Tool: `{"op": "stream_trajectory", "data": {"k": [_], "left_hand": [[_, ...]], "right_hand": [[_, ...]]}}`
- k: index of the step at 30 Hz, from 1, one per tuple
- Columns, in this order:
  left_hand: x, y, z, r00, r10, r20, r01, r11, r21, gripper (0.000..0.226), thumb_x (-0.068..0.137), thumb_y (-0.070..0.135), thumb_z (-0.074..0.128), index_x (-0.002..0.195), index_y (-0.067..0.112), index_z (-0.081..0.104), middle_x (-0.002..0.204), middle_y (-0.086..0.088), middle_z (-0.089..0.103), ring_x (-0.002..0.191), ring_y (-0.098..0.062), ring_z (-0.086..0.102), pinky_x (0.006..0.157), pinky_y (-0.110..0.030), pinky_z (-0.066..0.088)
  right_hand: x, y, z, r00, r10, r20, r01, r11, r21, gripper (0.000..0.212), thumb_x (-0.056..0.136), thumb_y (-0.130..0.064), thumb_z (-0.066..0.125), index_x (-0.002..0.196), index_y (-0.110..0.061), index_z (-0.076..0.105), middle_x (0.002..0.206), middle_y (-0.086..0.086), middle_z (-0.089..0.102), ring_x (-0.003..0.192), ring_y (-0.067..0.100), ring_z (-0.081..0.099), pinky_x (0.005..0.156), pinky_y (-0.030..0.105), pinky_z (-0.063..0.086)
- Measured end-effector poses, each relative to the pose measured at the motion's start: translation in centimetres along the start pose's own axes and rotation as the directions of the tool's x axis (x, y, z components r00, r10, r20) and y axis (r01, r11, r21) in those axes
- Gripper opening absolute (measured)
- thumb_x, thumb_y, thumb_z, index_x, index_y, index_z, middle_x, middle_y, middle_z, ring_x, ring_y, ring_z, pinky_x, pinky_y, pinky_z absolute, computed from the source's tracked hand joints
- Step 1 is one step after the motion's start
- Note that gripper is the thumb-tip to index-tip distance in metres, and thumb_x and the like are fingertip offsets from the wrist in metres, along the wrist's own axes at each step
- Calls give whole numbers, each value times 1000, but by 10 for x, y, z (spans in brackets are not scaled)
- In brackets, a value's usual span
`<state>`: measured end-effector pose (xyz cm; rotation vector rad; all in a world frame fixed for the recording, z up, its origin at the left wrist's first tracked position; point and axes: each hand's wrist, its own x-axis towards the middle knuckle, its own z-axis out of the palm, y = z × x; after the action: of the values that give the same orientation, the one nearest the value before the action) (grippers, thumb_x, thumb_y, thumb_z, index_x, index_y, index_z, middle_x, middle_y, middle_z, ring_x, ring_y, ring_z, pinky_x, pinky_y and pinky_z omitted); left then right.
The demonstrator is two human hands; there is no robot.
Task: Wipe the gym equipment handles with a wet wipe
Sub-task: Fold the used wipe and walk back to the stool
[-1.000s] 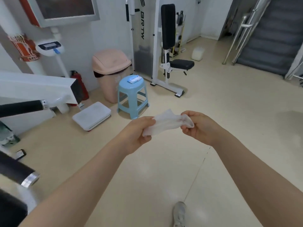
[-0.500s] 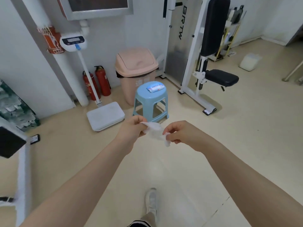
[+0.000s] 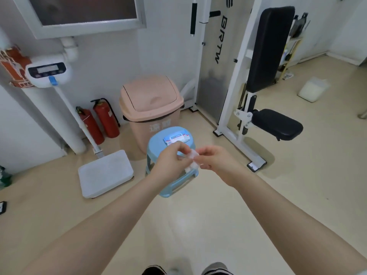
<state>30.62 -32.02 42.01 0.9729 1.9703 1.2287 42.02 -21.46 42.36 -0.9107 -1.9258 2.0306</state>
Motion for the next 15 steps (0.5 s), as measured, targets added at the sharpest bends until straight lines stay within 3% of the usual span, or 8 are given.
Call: {"op": "stream_trajectory", "data": {"k": [2, 4, 6, 8, 11, 15], "left_hand": [[49, 3, 10, 999, 18, -29, -17, 999, 49, 20, 82, 18, 66, 96, 23, 53, 96, 7, 61, 77, -12, 59, 58, -10, 41], [99, 7, 17, 998, 13, -57, -10, 999, 39, 22, 81, 19, 68, 99, 19, 56, 98, 9, 57, 80, -9, 56, 64, -14, 42], [149, 8, 24, 995, -44, -91, 38, 997, -66, 13, 81, 13, 68, 89, 15, 57, 89, 4, 60, 73, -10, 56, 65, -18, 45], [196, 9, 31, 983, -130, -131, 104, 976, -194, 11, 83, 8, 65, 81, 14, 56, 81, 1, 59, 69, -13, 56, 65, -24, 50], [259, 13, 42, 945, -300, -128, 221, 877, -427, 17, 85, 1, 61, 76, 13, 54, 73, -2, 58, 65, -17, 56, 65, -26, 52], [333, 10, 41, 868, -474, -148, 278, 712, -645, 13, 86, 0, 61, 78, 9, 57, 68, 0, 60, 52, -8, 60, 62, -16, 54]], "right_hand": [[40, -9, -28, 1000, -14, 12, 14, 1000, 18, 12, 86, -2, 61, 79, -12, 61, 71, 2, 65, 60, 5, 61, 66, 19, 49], [87, -14, -59, 999, -8, 36, 5, 996, 89, 18, 85, 5, 59, 80, -11, 53, 64, -1, 64, 58, 8, 61, 66, 23, 49], [137, -21, -91, 999, 2, 53, -8, 993, 116, 25, 84, 12, 55, 78, -12, 48, 56, -4, 61, 57, 9, 59, 68, 25, 49], [185, -31, -119, 995, 3, 96, -11, 997, 81, 25, 83, 13, 54, 78, -11, 51, 66, 2, 62, 65, 14, 60, 71, 25, 50], [248, -46, -150, 993, 10, 119, -6, 999, -34, 25, 81, 12, 57, 75, -12, 59, 77, 7, 62, 70, 16, 60, 73, 26, 52], [329, -63, -167, 990, -84, 114, 121, 922, -368, 23, 81, 2, 61, 66, -15, 65, 77, 5, 62, 77, 20, 61, 80, 32, 52]]}}
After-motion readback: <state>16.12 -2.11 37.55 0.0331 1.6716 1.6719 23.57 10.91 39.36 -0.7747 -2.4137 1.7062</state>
